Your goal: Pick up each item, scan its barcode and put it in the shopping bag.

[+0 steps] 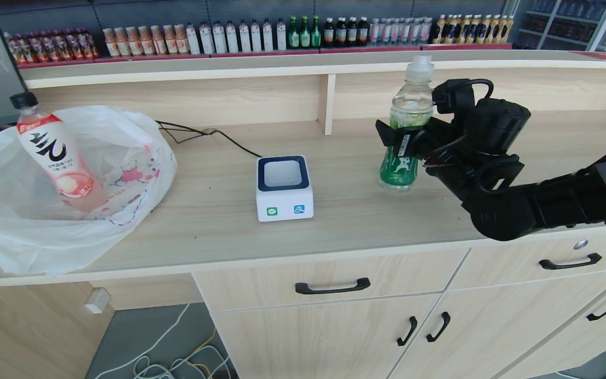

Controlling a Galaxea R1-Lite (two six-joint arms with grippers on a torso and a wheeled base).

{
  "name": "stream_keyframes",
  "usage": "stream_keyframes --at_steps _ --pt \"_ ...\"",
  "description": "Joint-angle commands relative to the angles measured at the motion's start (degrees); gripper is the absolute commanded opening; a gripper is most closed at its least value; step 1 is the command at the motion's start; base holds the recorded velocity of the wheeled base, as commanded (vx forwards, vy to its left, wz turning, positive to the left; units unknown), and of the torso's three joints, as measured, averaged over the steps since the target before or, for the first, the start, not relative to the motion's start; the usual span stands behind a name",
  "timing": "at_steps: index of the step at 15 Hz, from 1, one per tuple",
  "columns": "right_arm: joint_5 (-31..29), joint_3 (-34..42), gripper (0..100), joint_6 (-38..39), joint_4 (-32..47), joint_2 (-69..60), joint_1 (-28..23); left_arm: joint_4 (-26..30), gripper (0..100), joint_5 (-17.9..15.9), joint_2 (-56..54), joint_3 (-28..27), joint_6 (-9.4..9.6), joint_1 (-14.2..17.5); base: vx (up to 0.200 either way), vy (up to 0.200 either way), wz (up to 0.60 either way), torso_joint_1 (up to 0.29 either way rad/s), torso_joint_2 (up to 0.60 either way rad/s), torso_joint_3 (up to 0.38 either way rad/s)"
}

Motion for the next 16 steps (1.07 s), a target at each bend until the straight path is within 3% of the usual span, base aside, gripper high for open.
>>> stream_keyframes --at_steps 1,6,7,16 --pt "0.0 0.2 100 -0.1 0.0 -0.5 0.1 0.0 100 0.0 0.0 0.0 -0.01 0.0 0.000 0.000 0.00 0.000 0.00 0.000" --pt "-0.1 2.8 100 -0.3 -1.1 -1.1 0.3 0.0 100 0.0 0.0 0.0 -0.01 0.0 0.000 0.000 0.00 0.000 0.00 0.000" --pt "-0.1 3.3 0 -0.3 -1.7 -1.1 0.3 0.0 100 0.0 0.0 0.0 -0.01 0.0 0.000 0.000 0.00 0.000 0.00 0.000" --pt "-0.2 4.4 0 -0.2 -3.6 -2.6 0.3 0.0 100 0.0 0.0 0.0 -0.01 0.0 0.000 0.000 0.00 0.000 0.00 0.000"
